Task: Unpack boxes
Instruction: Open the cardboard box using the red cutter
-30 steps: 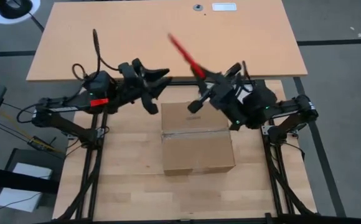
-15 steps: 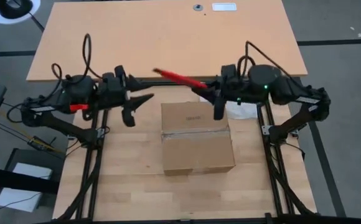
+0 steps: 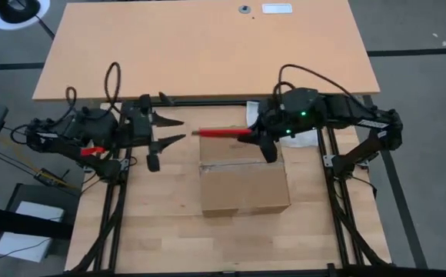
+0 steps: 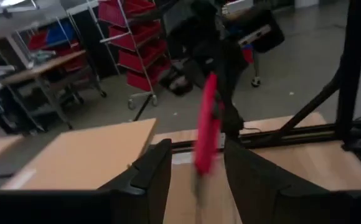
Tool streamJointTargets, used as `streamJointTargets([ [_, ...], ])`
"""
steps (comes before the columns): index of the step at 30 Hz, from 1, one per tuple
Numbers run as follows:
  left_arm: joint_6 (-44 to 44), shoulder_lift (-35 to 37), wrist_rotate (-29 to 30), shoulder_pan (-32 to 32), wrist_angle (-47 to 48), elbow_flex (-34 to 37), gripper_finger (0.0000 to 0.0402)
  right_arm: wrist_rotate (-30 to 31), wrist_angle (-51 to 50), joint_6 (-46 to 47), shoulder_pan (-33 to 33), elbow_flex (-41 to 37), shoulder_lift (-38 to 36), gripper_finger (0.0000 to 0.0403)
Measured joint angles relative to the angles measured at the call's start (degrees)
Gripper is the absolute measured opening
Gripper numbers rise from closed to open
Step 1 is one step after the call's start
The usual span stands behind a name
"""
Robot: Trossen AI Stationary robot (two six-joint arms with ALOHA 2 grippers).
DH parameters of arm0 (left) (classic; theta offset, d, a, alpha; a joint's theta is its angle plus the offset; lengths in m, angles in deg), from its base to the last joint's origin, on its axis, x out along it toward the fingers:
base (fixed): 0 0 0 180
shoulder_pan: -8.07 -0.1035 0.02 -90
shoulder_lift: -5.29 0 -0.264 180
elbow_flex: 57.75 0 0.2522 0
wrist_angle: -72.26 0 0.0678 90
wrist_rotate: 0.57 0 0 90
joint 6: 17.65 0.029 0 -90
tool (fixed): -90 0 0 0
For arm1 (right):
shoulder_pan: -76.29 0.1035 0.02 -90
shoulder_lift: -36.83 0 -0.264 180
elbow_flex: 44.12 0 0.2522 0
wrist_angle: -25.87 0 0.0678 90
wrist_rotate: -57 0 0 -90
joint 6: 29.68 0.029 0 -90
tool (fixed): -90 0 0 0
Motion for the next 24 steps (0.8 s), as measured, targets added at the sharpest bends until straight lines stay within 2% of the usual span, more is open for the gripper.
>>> streamJointTargets([
  [2,3.1,-2.1,0.0,0.0,-2.0,0.0,0.016,-2.7,1.7,0.0,-0.5,0.0,1.4,0.0048],
  [5,7.3,-5.9,0.1,0.1,-0.1,-2.7,0.017,-5.6,4.7,1.9,-1.6,0.0,3.1,0.0048],
  [9,9.6,-10.1,0.8,0.2,7.0,-9.2,0.0193,-8.2,7.4,5.9,-3.6,0.0,3.5,0.0048],
  [12,12.1,-12.9,3.2,0.1,10.5,-11.3,0.021,-9.9,7.6,8.3,-4.7,0.0,3.5,0.0048],
  [20,19.5,-15.7,7.8,0.7,9.2,-11.5,0.0219,-11.2,7.3,11.9,-5.2,0.0,3.6,0.0048],
  [24,23.1,-16.4,12.7,1.3,5.5,-11.5,0.0219,-11.8,8.1,11.9,-5.1,0.0,3.6,0.0048],
])
